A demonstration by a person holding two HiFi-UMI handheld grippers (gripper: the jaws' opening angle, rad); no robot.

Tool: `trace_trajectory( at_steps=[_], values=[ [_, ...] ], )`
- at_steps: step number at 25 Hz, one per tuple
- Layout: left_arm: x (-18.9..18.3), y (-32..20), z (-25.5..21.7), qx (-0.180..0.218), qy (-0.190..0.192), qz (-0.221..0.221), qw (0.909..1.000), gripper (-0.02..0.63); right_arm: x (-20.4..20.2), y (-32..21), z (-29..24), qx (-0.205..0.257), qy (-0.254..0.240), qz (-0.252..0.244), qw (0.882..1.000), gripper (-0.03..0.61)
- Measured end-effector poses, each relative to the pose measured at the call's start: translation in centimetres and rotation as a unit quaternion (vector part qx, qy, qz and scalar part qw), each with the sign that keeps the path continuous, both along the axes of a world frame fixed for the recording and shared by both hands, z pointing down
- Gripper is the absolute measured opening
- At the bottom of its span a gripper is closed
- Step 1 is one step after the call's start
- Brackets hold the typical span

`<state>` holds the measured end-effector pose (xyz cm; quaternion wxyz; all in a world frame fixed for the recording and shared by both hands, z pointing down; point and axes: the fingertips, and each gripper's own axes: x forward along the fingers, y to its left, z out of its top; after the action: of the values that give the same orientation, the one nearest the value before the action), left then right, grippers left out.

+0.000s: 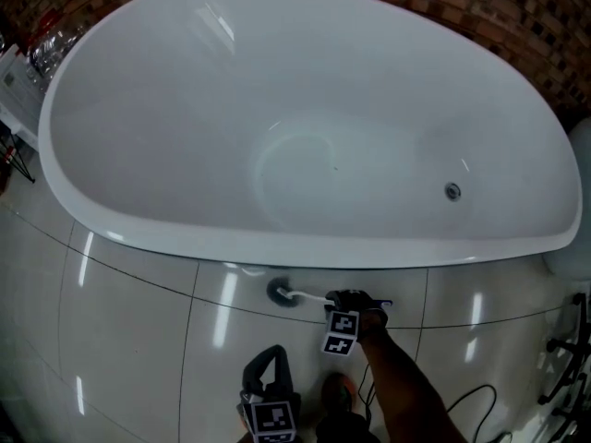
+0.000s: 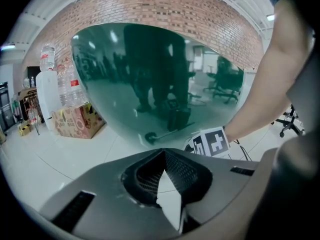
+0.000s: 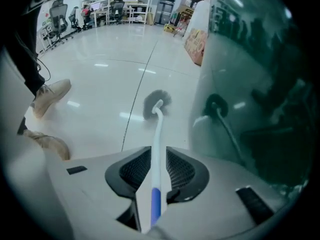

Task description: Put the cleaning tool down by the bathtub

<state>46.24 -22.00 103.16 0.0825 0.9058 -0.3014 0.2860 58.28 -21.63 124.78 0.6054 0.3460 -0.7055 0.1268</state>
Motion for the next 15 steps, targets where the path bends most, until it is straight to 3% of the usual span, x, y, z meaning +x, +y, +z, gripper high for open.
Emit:
trace_trajectory(
  at_steps=[4,7,9,11,15],
  values=[
    [-0.6,0.9,-1.6,-0.006,-0.013,0.0,0.9999,0.005,0.1,0.3,-3.6,0.028,-0.022,0.04,0.999,0.092],
    [-0.8,1.7,-5.4,-0.005,-0.022,0.008,0.9997,0.005,0.1,2.4,-8.7,0.055,-0.066,0.13,0.988,0.092],
    [-0.6,1.5,-8.7,-0.001,-0.022,0.013,0.9997,0.005,0.6,3.6,-13.1,0.084,-0.103,0.217,0.967,0.091],
    [-0.2,1.1,-12.0,0.007,-0.022,0.02,0.9995,0.005,1.5,4.8,-17.9,0.117,-0.134,0.299,0.938,0.086],
    [1.2,0.7,-19.6,0.022,-0.007,0.031,0.9992,0.005,2.5,7.4,-27.9,0.167,-0.175,0.401,0.884,0.037]
  ],
)
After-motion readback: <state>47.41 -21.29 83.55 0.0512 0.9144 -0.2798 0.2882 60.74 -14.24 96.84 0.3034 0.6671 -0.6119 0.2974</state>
